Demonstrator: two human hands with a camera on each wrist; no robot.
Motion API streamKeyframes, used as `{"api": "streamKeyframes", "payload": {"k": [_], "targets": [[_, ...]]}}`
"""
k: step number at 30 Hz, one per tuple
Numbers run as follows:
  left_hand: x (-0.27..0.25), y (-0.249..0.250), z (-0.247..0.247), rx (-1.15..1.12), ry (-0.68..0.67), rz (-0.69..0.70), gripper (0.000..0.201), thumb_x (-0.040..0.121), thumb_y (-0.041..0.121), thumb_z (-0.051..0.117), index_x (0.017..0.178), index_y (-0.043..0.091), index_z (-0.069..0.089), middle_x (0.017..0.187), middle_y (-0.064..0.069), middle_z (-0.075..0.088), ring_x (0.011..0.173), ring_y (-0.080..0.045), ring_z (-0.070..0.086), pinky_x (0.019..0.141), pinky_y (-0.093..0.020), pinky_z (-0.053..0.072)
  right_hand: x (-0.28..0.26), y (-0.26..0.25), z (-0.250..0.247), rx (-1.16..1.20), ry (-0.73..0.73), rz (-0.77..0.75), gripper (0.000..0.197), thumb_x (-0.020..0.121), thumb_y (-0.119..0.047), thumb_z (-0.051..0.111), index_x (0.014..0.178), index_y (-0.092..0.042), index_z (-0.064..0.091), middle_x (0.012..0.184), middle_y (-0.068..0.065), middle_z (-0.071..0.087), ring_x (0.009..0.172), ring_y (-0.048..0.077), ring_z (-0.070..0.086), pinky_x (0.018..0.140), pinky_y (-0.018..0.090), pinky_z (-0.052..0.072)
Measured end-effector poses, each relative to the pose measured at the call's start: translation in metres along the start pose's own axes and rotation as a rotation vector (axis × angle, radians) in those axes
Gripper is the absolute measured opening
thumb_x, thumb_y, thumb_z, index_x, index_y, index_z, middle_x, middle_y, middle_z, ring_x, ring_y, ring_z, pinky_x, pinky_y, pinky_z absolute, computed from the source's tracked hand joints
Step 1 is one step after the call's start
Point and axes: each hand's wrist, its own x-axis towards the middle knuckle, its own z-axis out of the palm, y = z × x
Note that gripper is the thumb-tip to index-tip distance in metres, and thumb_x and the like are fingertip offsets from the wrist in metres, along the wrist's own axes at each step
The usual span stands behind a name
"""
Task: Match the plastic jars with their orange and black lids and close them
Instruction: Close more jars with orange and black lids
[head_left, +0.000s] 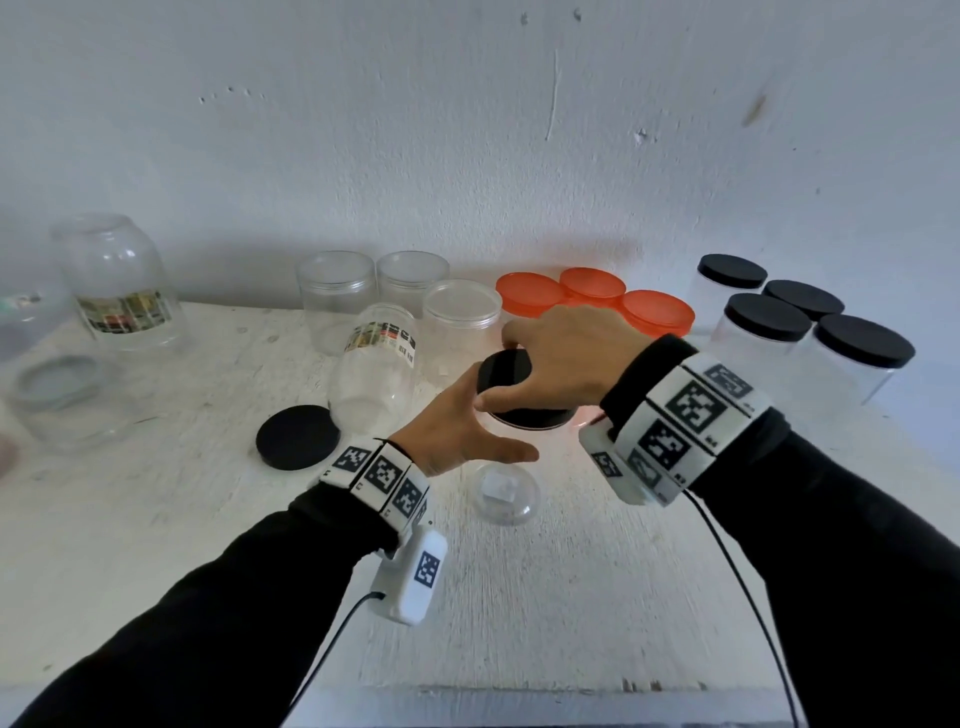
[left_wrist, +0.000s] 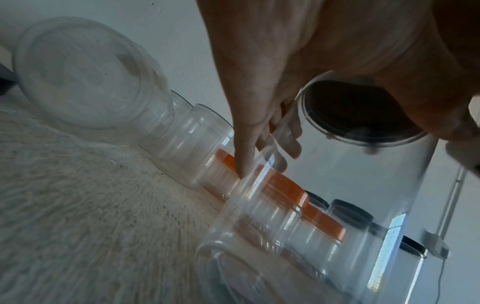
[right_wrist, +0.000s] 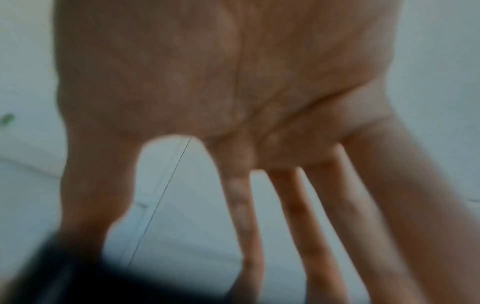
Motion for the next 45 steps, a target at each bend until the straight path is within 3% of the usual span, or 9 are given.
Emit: {"api": "streamKeyframes", "payload": {"k": [4,14,19,23,28,32,35,41,45], "targets": [[0.000,0.003,-0.001,0.046,-0.015,0.020,0.101,0.050,0.040,0.083,0.136,0.023,0.034,0.128,0.012,0.051,0.120,0.003,0.044,0.098,-0.015,0.037,-0.004,0.010,-0.017,0.203,-0.333,-0.165,0.071,0.077,-0.040,0.070,0.137,-0.043,0.032,0.132,-0.005,0.036,0.120,0.016,0.042,0.098,0.038,0.043],[0.000,0.000,0.001,-0.007,0.014,0.011,0.100,0.049,0.037,0.084,0.135,0.022,0.036,0.126,0.007,0.055,0.118,-0.003,0.049,0.096,-0.022,0.040,0.002,-0.003,0.004,-0.023,0.110,-0.025,0.061,0.074,-0.071,0.051,0.109,-0.021,0.058,0.081,-0.004,0.055,0.075,0.017,0.054,0.058,0.027,0.039],[0.000,0.003,0.000,0.057,0.005,0.005,0.091,0.052,0.036,0.084,0.130,0.032,0.036,0.123,0.018,0.051,0.117,0.008,0.043,0.091,-0.008,0.037,-0.006,0.015,-0.016,0.250,-0.301,-0.185,0.068,0.077,-0.037,0.070,0.136,-0.041,0.037,0.132,-0.005,0.038,0.118,0.015,0.042,0.099,0.037,0.042],[0.000,0.002,0.000,0.060,0.018,0.016,0.089,0.056,0.027,0.088,0.129,0.027,0.037,0.122,0.014,0.053,0.112,0.011,0.046,0.088,-0.004,0.037,-0.002,0.012,-0.010,0.233,-0.178,-0.140,0.062,0.070,-0.040,0.072,0.126,-0.041,0.047,0.113,-0.006,0.045,0.103,0.016,0.048,0.084,0.033,0.049],[0.000,-0.002,0.001,0.003,0.015,-0.006,0.100,0.048,0.041,0.085,0.134,0.022,0.038,0.125,0.005,0.056,0.119,-0.008,0.050,0.101,-0.034,0.041,0.004,-0.002,0.001,0.090,0.062,-0.022,0.058,0.072,-0.067,0.058,0.103,-0.017,0.060,0.075,-0.005,0.054,0.063,0.010,0.050,0.050,0.022,0.036],[0.000,-0.001,0.000,0.029,0.021,-0.004,0.104,0.045,0.045,0.082,0.135,0.022,0.036,0.127,0.007,0.054,0.120,-0.005,0.047,0.099,-0.024,0.039,0.001,0.005,-0.006,0.004,-0.101,-0.067,0.069,0.076,-0.070,0.051,0.131,-0.028,0.046,0.112,-0.004,0.055,0.102,0.017,0.054,0.077,0.030,0.045],[-0.001,0.004,0.000,0.075,0.017,-0.001,0.105,0.046,0.046,0.082,0.137,0.023,0.034,0.124,0.013,0.051,0.118,0.004,0.044,0.093,-0.012,0.037,-0.004,0.012,-0.016,0.205,-0.310,-0.193,0.071,0.076,-0.038,0.071,0.136,-0.042,0.035,0.130,-0.005,0.039,0.118,0.016,0.043,0.097,0.037,0.043],[-0.002,0.004,0.002,0.048,0.040,-0.005,0.101,0.048,0.039,0.084,0.135,0.022,0.036,0.124,0.008,0.055,0.116,-0.002,0.050,0.094,-0.020,0.041,-0.001,0.002,0.000,0.143,0.028,-0.069,0.058,0.071,-0.063,0.063,0.116,-0.027,0.058,0.089,-0.007,0.053,0.083,0.014,0.052,0.066,0.026,0.043],[-0.001,0.002,0.002,0.049,0.035,-0.012,0.102,0.047,0.045,0.084,0.134,0.022,0.037,0.124,0.005,0.056,0.118,-0.009,0.051,0.101,-0.034,0.042,-0.002,0.000,0.003,-0.028,0.060,-0.046,0.066,0.075,-0.073,0.048,0.118,-0.024,0.056,0.096,-0.002,0.059,0.085,0.017,0.055,0.065,0.028,0.042]]}}
